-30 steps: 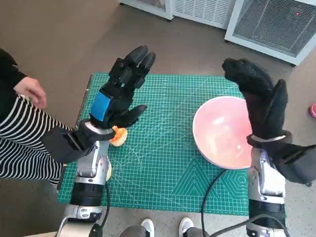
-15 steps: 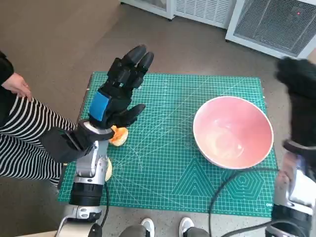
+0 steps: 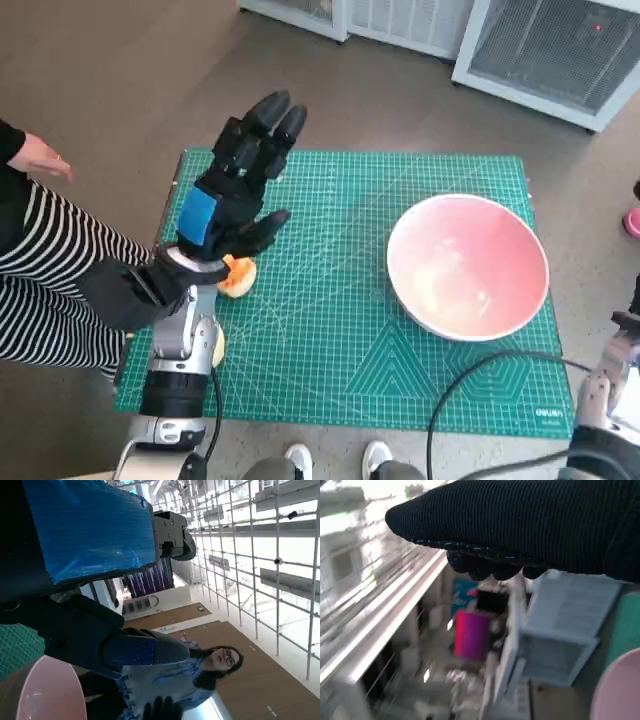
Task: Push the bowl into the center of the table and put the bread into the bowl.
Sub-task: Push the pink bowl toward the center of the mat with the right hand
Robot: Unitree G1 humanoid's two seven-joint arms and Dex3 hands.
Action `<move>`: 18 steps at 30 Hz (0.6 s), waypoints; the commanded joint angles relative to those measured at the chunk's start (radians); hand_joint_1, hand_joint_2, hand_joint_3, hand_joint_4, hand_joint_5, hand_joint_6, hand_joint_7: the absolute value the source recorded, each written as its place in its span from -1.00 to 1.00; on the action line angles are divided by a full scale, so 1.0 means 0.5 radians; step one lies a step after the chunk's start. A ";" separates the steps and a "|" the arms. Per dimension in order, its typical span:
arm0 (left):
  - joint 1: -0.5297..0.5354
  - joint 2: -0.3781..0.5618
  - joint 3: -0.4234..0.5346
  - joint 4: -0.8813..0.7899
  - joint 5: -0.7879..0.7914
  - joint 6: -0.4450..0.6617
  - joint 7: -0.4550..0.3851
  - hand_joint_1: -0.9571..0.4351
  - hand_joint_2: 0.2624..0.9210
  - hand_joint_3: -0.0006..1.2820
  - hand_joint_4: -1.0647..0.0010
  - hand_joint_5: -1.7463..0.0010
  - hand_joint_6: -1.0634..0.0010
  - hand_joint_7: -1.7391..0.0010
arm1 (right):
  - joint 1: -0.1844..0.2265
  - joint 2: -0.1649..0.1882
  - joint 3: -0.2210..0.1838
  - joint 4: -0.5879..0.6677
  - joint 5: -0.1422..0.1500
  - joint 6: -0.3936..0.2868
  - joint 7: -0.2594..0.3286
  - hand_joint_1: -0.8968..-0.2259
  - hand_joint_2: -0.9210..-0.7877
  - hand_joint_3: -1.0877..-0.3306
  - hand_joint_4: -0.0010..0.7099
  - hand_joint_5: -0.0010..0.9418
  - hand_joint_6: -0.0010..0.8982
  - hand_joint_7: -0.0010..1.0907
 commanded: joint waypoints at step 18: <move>-0.012 0.007 0.018 -0.001 -0.018 -0.006 -0.024 -0.42 1.00 -0.55 0.74 1.00 1.00 0.48 | -0.217 0.059 -0.020 1.056 0.037 -0.002 0.076 -0.02 -1.00 -0.16 -0.81 -0.99 -0.92 -0.30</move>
